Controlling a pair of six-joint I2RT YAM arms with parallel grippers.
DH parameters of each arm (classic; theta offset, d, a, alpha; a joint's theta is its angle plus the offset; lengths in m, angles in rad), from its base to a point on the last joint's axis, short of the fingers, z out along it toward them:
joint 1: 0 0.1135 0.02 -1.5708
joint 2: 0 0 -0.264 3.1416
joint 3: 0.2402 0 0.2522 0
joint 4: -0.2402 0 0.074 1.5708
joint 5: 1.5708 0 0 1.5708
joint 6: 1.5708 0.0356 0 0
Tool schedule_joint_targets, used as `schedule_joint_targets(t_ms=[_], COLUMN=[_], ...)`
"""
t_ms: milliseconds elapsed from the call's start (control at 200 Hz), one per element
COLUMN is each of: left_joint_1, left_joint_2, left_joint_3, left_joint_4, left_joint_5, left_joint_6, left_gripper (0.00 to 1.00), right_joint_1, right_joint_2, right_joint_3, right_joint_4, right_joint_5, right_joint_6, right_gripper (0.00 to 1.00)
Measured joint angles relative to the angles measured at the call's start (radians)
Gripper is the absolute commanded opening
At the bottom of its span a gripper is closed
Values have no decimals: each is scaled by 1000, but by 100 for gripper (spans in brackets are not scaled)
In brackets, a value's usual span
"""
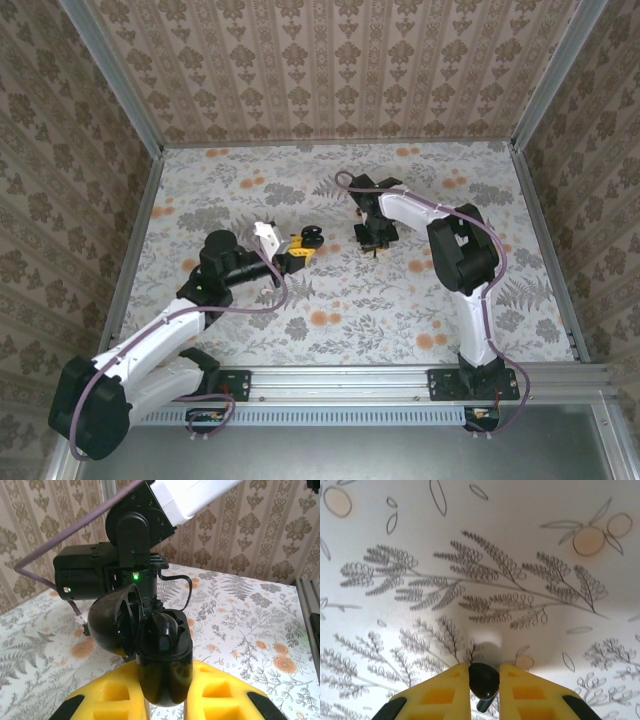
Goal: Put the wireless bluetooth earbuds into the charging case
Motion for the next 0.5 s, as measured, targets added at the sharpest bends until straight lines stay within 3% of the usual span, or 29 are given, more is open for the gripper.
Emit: schedule_joint_targets(t_ms=[275, 500], left_joint_1=[-6, -46], left_joint_2=[-43, -98], left_joint_3=[-37, -37], left_joint_4=[82, 77], left_joint_5=[14, -10], left_joint_6=[16, 106], left_gripper=[0, 0], right_joint_1=[32, 63], right_joint_2=[-243, -445], right_joint_3=[-121, -231], right_joint_4=[73, 167], right_joint_5=[0, -23], right_joint_6=[-15, -26], right_gripper=[10, 8])
